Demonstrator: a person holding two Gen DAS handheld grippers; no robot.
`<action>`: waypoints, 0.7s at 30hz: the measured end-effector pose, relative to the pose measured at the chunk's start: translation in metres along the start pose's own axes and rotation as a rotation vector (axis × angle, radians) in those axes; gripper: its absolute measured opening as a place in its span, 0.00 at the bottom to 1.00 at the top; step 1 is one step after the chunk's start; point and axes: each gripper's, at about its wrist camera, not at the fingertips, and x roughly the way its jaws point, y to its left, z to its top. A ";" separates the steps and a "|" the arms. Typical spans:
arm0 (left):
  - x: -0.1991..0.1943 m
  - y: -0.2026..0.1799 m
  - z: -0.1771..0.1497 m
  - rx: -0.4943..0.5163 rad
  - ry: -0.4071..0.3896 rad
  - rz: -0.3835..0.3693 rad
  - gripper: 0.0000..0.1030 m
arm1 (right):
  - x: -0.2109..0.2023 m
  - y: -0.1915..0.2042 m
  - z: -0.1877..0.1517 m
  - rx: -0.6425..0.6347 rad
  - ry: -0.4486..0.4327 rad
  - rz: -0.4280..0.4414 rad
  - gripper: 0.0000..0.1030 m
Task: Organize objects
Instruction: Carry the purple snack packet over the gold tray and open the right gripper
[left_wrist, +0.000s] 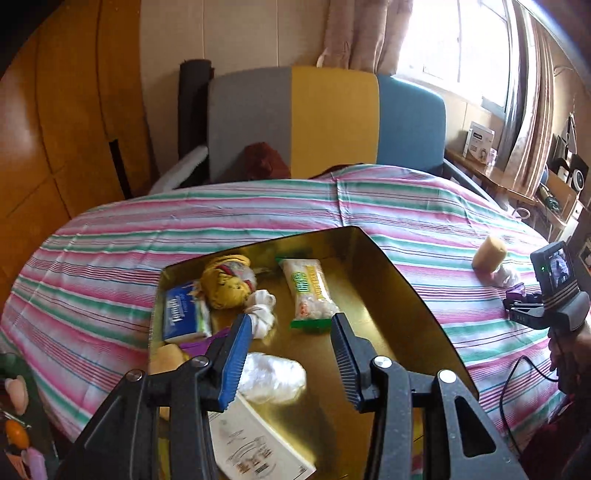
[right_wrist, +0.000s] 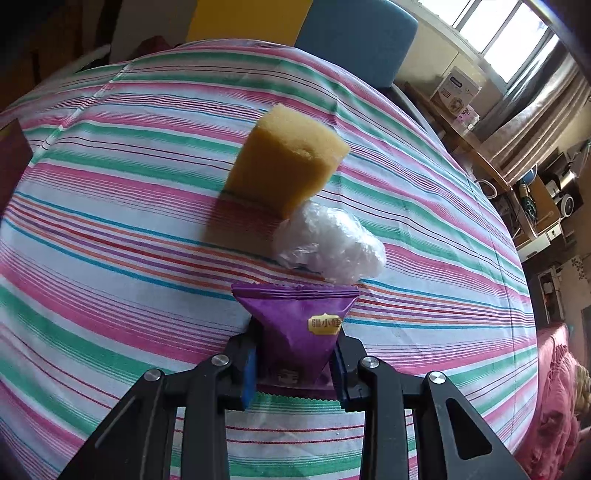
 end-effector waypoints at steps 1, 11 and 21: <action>-0.002 0.002 -0.001 -0.007 0.002 -0.005 0.43 | -0.001 0.001 0.000 0.007 0.001 0.019 0.31; -0.010 0.015 -0.021 -0.017 0.019 0.010 0.43 | -0.022 0.025 0.000 0.081 0.019 0.264 0.31; -0.011 0.040 -0.029 -0.067 0.031 0.023 0.43 | -0.122 0.125 0.046 -0.060 -0.192 0.495 0.31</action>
